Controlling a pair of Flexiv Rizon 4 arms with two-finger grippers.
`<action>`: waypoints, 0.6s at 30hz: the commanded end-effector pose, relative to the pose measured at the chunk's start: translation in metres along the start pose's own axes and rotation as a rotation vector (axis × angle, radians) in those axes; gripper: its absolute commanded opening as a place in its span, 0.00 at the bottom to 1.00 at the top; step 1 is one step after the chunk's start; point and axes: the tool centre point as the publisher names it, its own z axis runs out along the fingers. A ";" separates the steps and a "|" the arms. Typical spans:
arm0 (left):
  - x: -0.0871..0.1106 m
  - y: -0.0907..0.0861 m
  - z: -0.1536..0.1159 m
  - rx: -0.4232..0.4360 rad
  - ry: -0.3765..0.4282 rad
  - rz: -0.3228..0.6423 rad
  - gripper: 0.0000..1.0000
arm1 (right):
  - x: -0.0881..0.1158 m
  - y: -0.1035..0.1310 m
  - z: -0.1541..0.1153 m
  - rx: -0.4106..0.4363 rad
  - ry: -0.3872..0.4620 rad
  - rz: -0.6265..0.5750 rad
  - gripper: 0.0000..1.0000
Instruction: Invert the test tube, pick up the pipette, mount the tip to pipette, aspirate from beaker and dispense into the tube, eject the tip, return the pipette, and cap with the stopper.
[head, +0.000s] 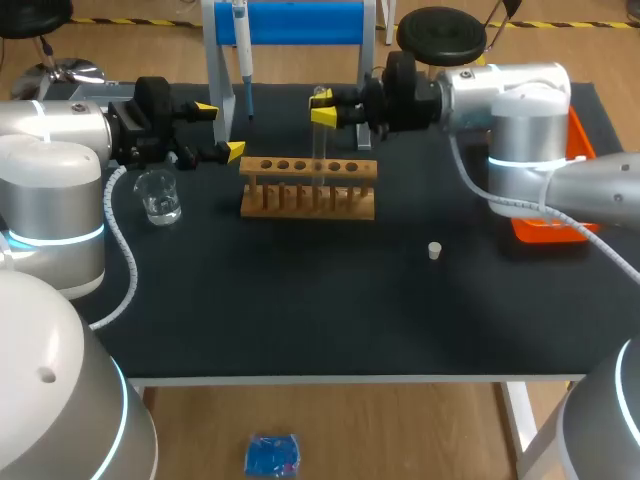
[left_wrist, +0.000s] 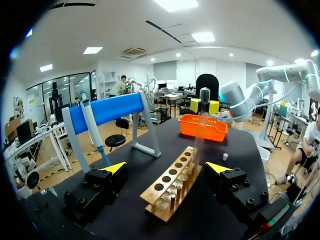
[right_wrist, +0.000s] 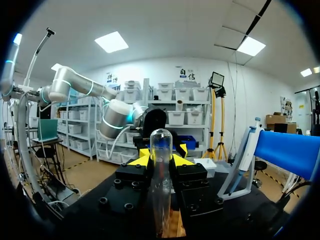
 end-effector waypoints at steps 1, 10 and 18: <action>0.000 0.001 0.000 0.002 0.000 0.001 1.00 | 0.007 0.011 -0.001 0.014 -0.011 0.004 0.00; 0.000 0.001 0.000 0.002 0.000 0.001 1.00 | 0.007 0.011 -0.001 0.014 -0.011 0.004 0.00; 0.000 0.001 0.000 0.002 0.000 0.001 1.00 | 0.007 0.011 -0.001 0.014 -0.011 0.004 0.00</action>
